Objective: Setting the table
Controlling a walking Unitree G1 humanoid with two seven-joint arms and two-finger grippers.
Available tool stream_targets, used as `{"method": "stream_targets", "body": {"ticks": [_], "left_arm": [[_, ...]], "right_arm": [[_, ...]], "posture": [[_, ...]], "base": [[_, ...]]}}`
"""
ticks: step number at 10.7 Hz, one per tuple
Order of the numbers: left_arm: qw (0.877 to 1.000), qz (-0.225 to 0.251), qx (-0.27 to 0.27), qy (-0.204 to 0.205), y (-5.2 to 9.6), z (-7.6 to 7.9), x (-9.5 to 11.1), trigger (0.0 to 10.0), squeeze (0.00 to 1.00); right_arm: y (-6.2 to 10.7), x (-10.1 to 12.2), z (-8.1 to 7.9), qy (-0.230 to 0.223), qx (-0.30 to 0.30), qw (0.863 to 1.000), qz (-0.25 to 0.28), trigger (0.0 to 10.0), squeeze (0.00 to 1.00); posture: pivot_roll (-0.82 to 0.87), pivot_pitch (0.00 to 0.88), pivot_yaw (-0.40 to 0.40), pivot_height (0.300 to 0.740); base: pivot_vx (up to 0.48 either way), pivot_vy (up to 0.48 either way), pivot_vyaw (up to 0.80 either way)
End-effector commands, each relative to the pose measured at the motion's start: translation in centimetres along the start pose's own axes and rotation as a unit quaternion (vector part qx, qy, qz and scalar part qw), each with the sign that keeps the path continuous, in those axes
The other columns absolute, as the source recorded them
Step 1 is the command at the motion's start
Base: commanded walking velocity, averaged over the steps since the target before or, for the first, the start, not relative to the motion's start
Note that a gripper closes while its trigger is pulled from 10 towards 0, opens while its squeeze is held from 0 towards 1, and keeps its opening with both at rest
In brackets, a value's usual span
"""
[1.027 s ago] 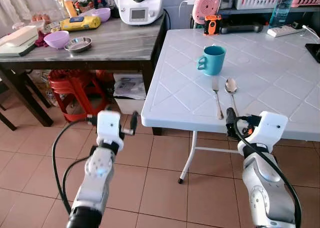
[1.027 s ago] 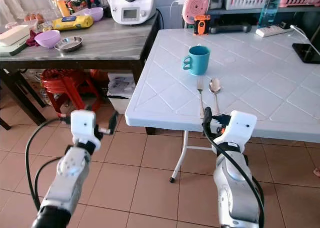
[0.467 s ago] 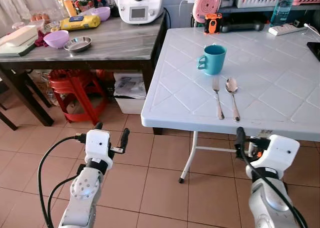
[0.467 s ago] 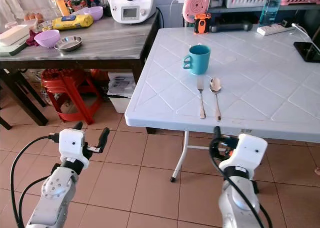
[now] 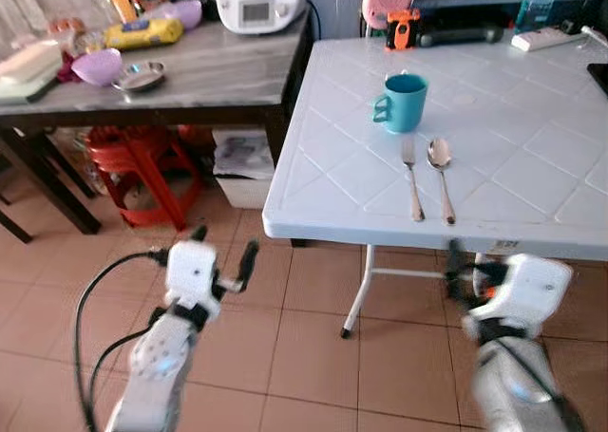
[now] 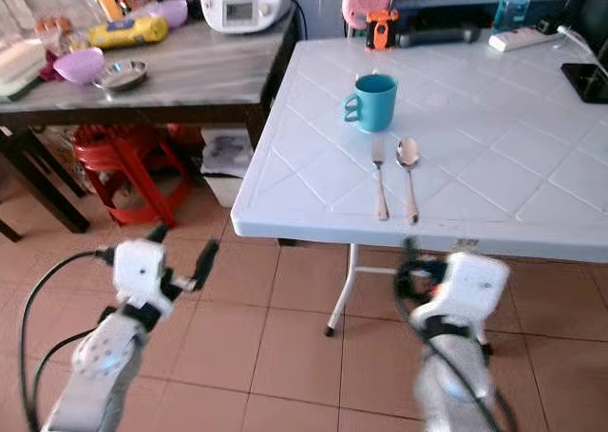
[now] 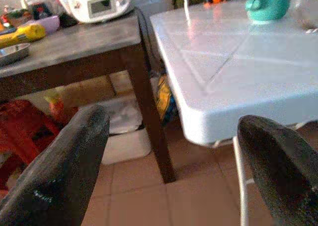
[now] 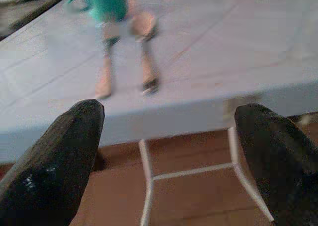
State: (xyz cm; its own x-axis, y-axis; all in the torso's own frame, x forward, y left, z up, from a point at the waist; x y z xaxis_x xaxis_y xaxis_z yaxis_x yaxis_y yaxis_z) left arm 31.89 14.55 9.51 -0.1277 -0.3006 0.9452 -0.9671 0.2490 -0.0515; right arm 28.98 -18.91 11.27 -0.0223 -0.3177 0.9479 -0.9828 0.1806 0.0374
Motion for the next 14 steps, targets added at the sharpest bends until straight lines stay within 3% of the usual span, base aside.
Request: {"method": "stream_targets", "body": {"ticks": [1, 3, 7, 8, 10, 14], "left_arm": [[1.0, -0.01, 0.015, -0.014, 0.6, -1.4, -0.6, 10.0, 0.0], [0.999, -0.007, 0.044, -0.027, -0.1, -2.4, -0.3, 10.0, 0.0], [1.0, 0.019, -0.003, 0.0, -0.6, 0.5, 1.1, 10.0, 0.0], [0.999, 0.035, -0.008, 0.003, -1.2, 0.6, 2.0, 10.0, 0.0], [0.999, 0.045, -0.003, 0.013, -2.0, 0.5, 2.8, 10.0, 0.0], [0.998, 0.063, -0.012, 0.03, -2.3, 1.2, 4.0, 10.0, 0.0]], "right_arm": [[0.6, -0.5, -1.7, -0.013, 0.034, 0.999, -0.013, 10.0, 0.0], [0.2, -2.2, -2.4, -0.002, 0.066, 0.997, -0.044, 10.0, 0.0], [-0.7, 0.1, -1.8, -0.02, 0.044, 0.999, -0.009, 10.0, 0.0], [-1.1, 0.3, -2.7, -0.015, 0.057, 0.998, -0.006, 10.0, 0.0], [-1.6, 1.2, -2.8, -0.009, 0.062, 0.998, 0.005, 10.0, 0.0], [-2.0, 3.1, -3.5, 0.004, 0.071, 0.997, 0.036, 10.0, 0.0]], "posture": [[-0.1, 0.098, 0.117, 0.74], [-0.07, 0.106, 0.114, 0.74], [-0.08, 0.103, 0.102, 0.74], [-0.08, 0.107, 0.1, 0.74], [-0.08, 0.106, 0.089, 0.74], [-0.09, 0.102, 0.09, 0.74]], "base": [[0.0, 0.0, 0.0], [0.0, 0.0, 0.0], [0.0, 0.0, 0.0], [0.0, 0.0, 0.0], [0.0, 0.0, -0.25], [0.244, 0.0, 0.0]]}}
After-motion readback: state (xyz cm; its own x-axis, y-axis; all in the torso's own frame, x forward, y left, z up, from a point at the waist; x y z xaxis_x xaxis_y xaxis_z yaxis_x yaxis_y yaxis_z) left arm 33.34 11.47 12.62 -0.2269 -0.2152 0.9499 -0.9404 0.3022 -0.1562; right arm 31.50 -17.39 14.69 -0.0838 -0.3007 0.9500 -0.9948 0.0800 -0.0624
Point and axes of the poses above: a point about 5 cm out from each wrist's last joint towards the gripper, its own y axis pointing back from the gripper into the wrist, its own x axis along the axis of the wrist's last joint, z = x × y, the point moved 6 cm from there along -y, pointing out of the wrist towards the gripper, and after that the axes turned 12 degrees about -y, right-handed, at the moved point
